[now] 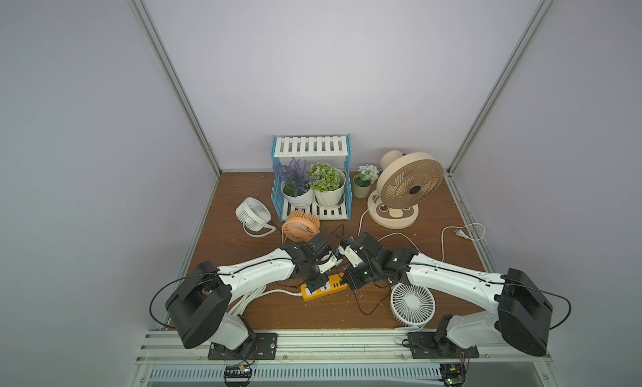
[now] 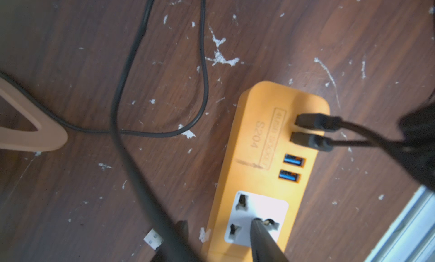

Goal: Unplug the desk fan from the power strip
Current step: Remove the plug from the socket.

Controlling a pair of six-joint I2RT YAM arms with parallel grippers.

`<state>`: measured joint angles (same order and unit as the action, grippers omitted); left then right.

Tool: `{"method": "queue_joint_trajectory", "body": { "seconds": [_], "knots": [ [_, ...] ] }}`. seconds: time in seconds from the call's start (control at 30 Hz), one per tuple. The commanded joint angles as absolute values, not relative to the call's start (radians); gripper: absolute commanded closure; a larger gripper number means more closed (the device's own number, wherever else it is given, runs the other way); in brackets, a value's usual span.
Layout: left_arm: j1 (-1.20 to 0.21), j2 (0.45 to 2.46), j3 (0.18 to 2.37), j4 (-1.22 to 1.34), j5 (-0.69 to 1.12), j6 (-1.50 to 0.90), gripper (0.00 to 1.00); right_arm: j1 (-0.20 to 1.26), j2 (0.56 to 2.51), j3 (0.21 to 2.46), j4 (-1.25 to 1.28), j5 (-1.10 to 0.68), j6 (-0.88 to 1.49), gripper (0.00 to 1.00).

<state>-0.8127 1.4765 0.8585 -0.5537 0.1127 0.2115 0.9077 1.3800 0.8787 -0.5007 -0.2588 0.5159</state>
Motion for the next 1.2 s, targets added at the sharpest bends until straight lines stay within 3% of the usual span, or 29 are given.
{"method": "queue_joint_trajectory", "body": {
  "seconds": [0.0,1.17],
  "knots": [
    [-0.814,1.515,0.849,-0.625,0.077,0.23,0.54,0.908,1.34,0.889,-0.436,-0.291,0.505,1.0],
    [-0.833,1.549,0.865,-0.648,0.055,0.226,0.54,0.904,1.325,0.866,-0.397,-0.344,0.505,1.0]
  ]
}}
